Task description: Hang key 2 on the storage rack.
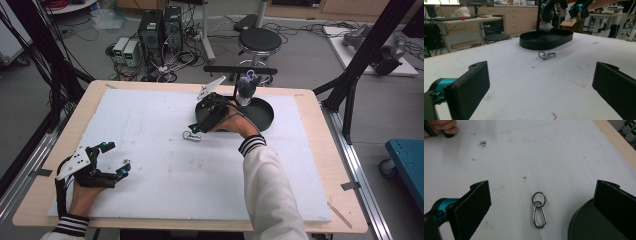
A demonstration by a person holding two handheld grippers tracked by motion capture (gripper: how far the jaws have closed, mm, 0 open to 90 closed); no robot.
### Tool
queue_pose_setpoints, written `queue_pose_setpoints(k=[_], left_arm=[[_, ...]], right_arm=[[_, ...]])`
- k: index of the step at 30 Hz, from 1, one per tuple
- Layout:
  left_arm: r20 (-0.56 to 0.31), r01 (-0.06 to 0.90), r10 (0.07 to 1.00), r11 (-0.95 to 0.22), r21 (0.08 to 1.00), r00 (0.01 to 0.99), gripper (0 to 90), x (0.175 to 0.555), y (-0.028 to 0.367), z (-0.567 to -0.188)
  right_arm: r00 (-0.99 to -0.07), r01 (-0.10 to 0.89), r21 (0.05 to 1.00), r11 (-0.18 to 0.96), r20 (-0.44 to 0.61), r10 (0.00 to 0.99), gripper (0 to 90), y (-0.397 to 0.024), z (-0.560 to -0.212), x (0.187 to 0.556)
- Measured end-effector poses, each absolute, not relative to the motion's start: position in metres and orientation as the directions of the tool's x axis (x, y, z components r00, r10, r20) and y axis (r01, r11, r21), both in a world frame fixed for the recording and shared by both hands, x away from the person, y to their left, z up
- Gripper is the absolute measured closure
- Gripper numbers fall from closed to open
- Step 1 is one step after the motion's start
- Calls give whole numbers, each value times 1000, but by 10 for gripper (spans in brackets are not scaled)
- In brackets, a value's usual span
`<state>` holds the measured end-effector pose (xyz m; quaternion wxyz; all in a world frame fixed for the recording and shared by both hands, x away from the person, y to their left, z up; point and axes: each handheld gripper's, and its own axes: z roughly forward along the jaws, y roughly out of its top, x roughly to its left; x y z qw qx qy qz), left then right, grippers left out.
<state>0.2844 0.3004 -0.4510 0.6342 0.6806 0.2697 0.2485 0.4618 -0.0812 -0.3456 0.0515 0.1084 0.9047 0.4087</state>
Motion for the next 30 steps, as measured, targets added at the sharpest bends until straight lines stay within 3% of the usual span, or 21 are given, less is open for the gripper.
queue_pose_setpoints(k=[19,30], left_arm=[[-8,53,681,-45,998,732,17,284,301,-451],[-7,53,680,-46,998,733,17,284,301,-451]], right_arm=[[-977,174,665,726,26,211,14,-56,-383,473],[-981,179,628,758,51,189,67,-46,-400,480]])
